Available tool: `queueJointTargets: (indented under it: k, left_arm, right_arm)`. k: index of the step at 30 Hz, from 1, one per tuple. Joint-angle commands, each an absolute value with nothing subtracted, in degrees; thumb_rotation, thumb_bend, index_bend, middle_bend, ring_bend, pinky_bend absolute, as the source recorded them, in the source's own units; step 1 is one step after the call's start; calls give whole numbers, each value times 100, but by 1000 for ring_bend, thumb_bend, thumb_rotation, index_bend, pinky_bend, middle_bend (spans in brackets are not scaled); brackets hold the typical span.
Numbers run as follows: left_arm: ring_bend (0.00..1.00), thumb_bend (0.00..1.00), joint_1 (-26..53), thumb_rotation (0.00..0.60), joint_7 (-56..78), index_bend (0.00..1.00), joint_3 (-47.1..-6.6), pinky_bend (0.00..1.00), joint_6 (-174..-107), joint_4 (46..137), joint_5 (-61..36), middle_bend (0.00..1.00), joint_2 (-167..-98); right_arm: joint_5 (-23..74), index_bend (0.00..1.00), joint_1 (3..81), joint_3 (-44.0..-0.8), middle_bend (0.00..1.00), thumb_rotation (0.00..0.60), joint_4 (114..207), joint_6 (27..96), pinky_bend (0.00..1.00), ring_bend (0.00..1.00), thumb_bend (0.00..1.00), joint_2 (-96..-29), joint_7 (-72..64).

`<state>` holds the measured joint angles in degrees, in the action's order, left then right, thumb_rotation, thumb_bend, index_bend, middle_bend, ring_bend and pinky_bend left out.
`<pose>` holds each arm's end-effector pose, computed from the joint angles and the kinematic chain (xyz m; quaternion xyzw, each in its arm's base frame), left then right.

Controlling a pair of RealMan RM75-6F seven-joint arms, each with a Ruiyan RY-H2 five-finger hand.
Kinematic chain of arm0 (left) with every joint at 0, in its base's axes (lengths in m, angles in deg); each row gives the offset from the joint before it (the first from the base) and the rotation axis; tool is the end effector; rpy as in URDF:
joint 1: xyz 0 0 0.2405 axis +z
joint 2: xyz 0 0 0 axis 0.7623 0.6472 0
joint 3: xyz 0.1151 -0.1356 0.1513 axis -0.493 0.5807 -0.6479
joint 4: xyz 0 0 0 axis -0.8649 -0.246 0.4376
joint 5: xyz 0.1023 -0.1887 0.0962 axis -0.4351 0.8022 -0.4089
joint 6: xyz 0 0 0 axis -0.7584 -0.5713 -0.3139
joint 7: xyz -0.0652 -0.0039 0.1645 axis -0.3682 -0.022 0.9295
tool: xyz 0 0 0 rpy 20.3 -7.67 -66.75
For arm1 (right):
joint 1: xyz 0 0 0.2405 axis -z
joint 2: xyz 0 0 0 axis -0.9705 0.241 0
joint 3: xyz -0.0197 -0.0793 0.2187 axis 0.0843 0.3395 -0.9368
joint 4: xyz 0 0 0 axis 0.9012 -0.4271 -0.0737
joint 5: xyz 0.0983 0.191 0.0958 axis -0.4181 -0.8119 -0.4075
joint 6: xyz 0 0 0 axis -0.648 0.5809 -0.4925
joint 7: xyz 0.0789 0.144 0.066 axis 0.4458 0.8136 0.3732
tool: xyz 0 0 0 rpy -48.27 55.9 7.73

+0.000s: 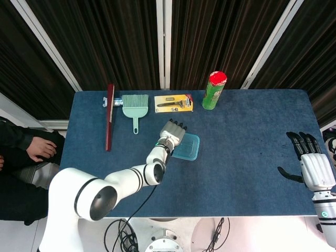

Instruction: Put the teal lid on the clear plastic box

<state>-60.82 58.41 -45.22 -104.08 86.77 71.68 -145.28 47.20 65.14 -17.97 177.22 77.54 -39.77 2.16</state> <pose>0.0616 0.4236 -0.1253 -0.8586 -0.3226 -0.1187 0.3804 -0.2910 -0.2593 0.1472 0.6009 -0.3856 0.4208 0.5596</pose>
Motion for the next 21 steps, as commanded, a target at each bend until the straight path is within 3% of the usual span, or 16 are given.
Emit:
queueJointTargets:
  k: [1, 6, 21]
  left_arm:
    - [0, 56, -5713, 600, 5367, 42, -4199, 0, -11118, 9587, 6182, 14, -14029]
    - [0, 47, -5455, 600, 5300, 99, -4209, 0, -11469, 10144, 5677, 60, -13944]
    - [0, 40, -5226, 600, 5681, 101, -4130, 0, -11669, 9941, 5738, 60, -14328]
  right_arm:
    - [4746, 0, 6510, -1792, 84, 600, 17712, 7757, 0, 0, 110, -3992, 223]
    - [4805, 0, 6500, -1779, 83, 600, 17719, 7765, 0, 0, 109, -4029, 215]
    - [4825, 0, 6546, -1763, 83, 600, 17847, 7824, 0, 0, 109, -4007, 85]
